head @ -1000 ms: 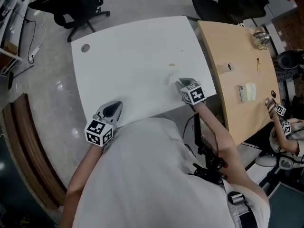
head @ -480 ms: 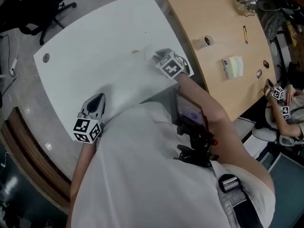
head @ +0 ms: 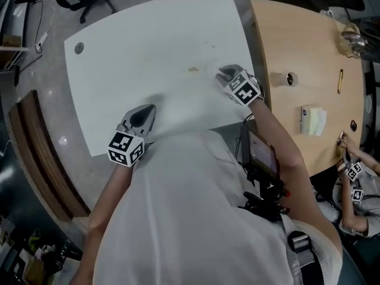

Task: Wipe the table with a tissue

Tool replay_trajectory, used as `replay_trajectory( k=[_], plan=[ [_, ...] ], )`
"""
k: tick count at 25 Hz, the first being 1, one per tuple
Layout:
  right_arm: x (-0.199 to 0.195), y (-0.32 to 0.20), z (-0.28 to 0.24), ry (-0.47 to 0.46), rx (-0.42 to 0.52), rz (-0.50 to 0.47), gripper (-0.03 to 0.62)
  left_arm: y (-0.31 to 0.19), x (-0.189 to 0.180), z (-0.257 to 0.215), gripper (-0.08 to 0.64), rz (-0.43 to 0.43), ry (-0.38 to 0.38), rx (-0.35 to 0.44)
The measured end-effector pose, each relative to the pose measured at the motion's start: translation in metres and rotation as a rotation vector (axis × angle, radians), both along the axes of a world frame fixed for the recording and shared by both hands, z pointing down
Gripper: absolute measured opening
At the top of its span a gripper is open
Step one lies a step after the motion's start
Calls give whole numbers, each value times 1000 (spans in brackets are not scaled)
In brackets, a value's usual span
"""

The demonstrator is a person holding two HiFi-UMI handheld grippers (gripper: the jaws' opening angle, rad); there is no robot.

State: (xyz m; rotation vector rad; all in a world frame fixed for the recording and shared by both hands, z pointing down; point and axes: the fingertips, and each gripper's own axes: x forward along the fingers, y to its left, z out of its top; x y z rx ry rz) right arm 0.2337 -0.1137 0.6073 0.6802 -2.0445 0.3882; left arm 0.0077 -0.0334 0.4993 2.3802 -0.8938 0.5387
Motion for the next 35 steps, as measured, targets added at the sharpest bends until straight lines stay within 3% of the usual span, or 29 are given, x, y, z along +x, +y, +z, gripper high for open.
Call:
replay_trajectory(
  k=[6, 11, 20, 25, 35],
  plan=[
    [-5, -4, 18, 20, -6, -132, 55, 3, 8, -1, 8, -86, -23, -5],
    [-13, -4, 16, 38, 71, -241, 55, 9, 7, 0, 8, -147, -43, -15],
    [-32, -25, 16, -119, -7, -112, 55, 16, 4, -9, 8, -190, -36, -1],
    [-47, -32, 15, -118, -10, -156, 55, 21, -12, -6, 8, -224, -34, -14],
    [-97, -44, 17, -119, 10, -106, 55, 19, -35, -6, 8, -246, -15, -3]
  ],
)
